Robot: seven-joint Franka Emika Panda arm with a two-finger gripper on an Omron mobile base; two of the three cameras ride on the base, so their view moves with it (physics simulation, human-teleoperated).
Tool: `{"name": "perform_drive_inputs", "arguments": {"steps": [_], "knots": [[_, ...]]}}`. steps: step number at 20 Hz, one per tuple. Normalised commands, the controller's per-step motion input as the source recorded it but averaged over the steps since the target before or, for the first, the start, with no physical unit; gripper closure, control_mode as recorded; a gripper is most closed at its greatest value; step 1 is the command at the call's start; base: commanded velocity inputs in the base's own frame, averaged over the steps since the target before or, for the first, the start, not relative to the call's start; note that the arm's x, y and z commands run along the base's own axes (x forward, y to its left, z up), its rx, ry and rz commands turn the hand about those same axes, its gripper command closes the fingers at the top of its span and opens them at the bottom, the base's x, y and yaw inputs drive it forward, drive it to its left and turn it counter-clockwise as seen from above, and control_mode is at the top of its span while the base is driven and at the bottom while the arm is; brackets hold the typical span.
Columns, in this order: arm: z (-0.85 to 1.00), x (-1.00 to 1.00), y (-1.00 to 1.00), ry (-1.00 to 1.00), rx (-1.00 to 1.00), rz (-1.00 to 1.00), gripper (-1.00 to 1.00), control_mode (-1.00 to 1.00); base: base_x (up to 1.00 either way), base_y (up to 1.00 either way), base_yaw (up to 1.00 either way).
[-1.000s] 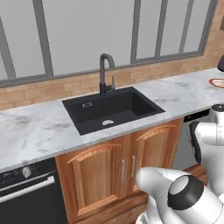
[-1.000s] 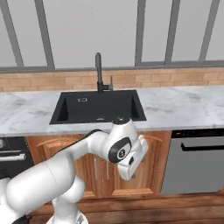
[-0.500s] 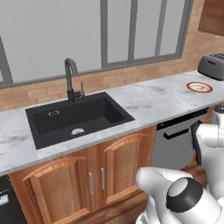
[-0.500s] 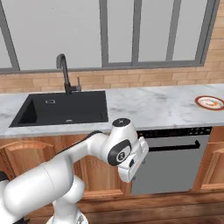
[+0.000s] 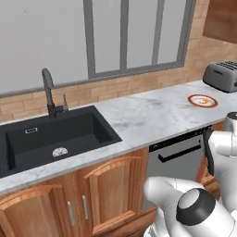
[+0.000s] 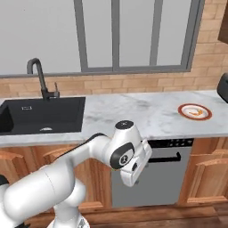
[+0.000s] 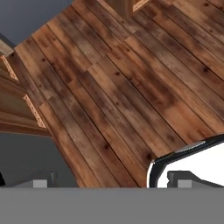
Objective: Pick up the knife from the drawer and place it on the cutting board. Then place the meat from the plate to the cutting board.
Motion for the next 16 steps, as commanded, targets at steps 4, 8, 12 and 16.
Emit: {"name": "perform_drive_inputs", "arguments": {"steps": [4,8,12,16], "knots": [[0.0,0.0,0.0,0.0,0.0,0.0,-1.0,1.0,0.47,-0.64,0.1],[0.0,0.0,0.0,0.0,0.0,0.0,-1.0,1.0,0.43,-0.71,0.11],[0.0,0.0,0.0,0.0,0.0,0.0,-1.0,1.0,0.45,-0.72,0.14],[0.0,0.0,0.0,0.0,0.0,0.0,-1.0,1.0,0.46,-0.71,0.15]]}}
